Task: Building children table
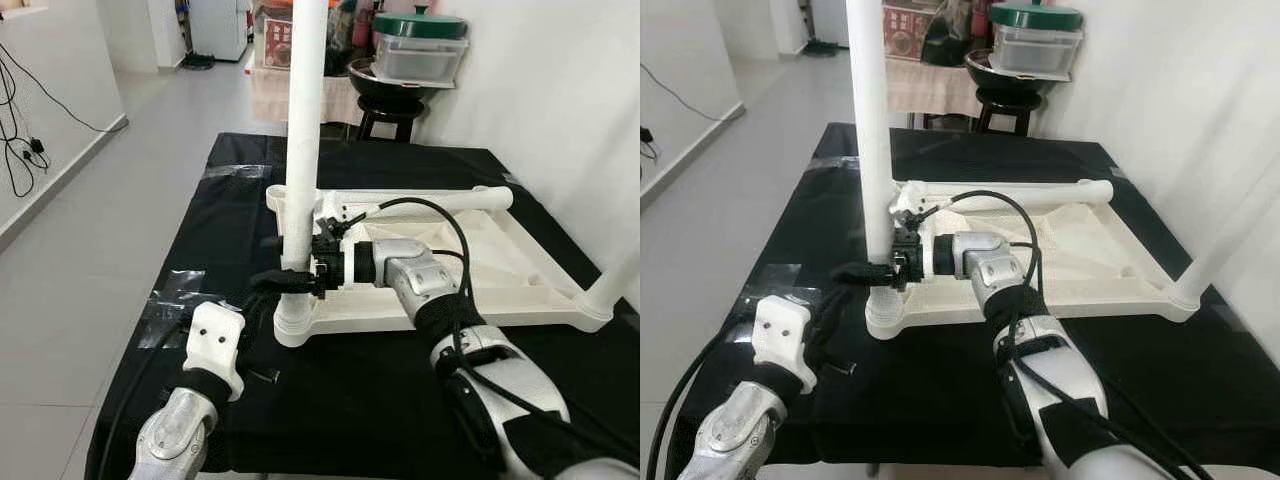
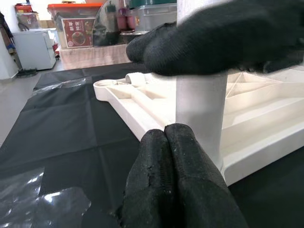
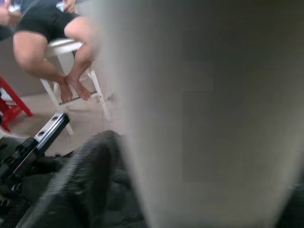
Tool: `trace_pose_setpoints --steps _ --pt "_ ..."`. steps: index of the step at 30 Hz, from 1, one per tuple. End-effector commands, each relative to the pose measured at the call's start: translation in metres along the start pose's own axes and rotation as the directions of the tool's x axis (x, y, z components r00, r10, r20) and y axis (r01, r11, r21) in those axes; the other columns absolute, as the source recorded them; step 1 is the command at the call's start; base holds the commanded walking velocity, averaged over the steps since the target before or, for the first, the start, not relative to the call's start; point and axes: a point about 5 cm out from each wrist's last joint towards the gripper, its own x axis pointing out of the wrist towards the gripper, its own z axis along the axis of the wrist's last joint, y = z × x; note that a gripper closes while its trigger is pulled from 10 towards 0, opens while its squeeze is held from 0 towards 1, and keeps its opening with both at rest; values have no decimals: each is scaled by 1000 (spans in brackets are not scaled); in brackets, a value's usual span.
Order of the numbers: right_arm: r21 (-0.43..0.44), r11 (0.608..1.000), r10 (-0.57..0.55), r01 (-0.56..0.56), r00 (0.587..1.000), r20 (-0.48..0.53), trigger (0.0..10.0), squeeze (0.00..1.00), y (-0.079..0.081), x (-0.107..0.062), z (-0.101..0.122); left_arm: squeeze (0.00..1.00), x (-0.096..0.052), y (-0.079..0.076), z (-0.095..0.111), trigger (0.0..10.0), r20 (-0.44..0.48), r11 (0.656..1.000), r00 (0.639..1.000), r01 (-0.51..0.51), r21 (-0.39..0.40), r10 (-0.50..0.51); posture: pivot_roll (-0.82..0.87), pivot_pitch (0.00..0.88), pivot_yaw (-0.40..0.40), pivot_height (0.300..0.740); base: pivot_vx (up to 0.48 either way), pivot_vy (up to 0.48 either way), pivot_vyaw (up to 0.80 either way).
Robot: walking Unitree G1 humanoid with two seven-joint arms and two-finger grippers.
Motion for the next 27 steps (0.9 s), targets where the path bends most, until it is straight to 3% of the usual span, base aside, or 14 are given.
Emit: trace_pose_setpoints --steps 1,8,11,12,13,14,15,16,17,18,19,21,24,27 --pt "25 998 61 -62 998 11 0 0 3 4 1 0 -3 -2 1 10000 -13 1000 1000 7 15 -7 152 0 -119 740 0 0 0" --pt "20 1000 20 -21 999 39 0 0 -3 -11 -4 0 -17 -7 1 10000 -30 1000 1000 8 -6 -9 144 0 -114 740 0 0 0" --pt "-28 996 -78 79 996 51 0 0 -8 -24 -7 0 -19 -4 3 10000 -26 1000 1000 -11 9 11 122 7 -109 740 0 0 0" --pt "-32 983 -178 179 983 37 0 0 -11 -27 -12 0 -18 -3 3 10000 -26 1000 1000 -14 9 14 114 11 -112 740 0 0 0" --pt "-32 983 -178 179 983 37 0 0 -11 -27 -12 0 -18 -3 3 10000 -26 1000 1000 -14 9 14 114 11 -112 740 0 0 0" --pt "-33 969 -245 246 969 26 0 0 -13 -28 -15 0 -18 -3 2 10000 -26 1000 1000 -15 9 15 114 12 -113 740 0 0 0" --pt "-33 840 -542 542 840 -6 0 0 -20 -25 -28 0 -18 0 2 10000 -28 1000 999 -15 10 16 110 17 -109 740 0 0 0" --pt "-33 840 -542 542 840 -6 0 0 -20 -25 -28 0 -18 0 2 10000 -28 1000 999 -15 10 16 110 17 -109 740 0 0 0" --pt "-46 688 -726 725 687 -23 0 0 -23 -28 -35 0 -17 1 1 10000 -30 1000 999 -15 11 16 110 17 -109 740 0 0 0" --pt "-18 657 -754 753 657 -20 0 0 -3 -15 -47 0 -15 4 1 10000 -29 1000 999 -13 19 14 86 29 -72 740 0 0 0" --pt "13 652 -758 758 652 -9 0 0 14 -9 -52 0 -14 6 2 10000 -29 1000 1000 -11 23 12 86 29 -72 740 0 0 0" --pt "-17 662 -749 749 662 18 0 0 23 -5 -50 0 -14 7 1 10000 -29 1000 1000 -8 23 9 66 21 -54 740 0 0 0" --pt "-75 629 -772 774 633 56 0 0 16 -4 -40 0 -11 9 0 10000 -33 1000 999 0 10 0 69 4 -60 740 0 0 0" --pt "-110 630 -769 769 637 48 0 0 10 0 -39 0 -7 9 -1 10000 -32 1000 999 8 -2 -8 69 0 -66 740 0 0 0"
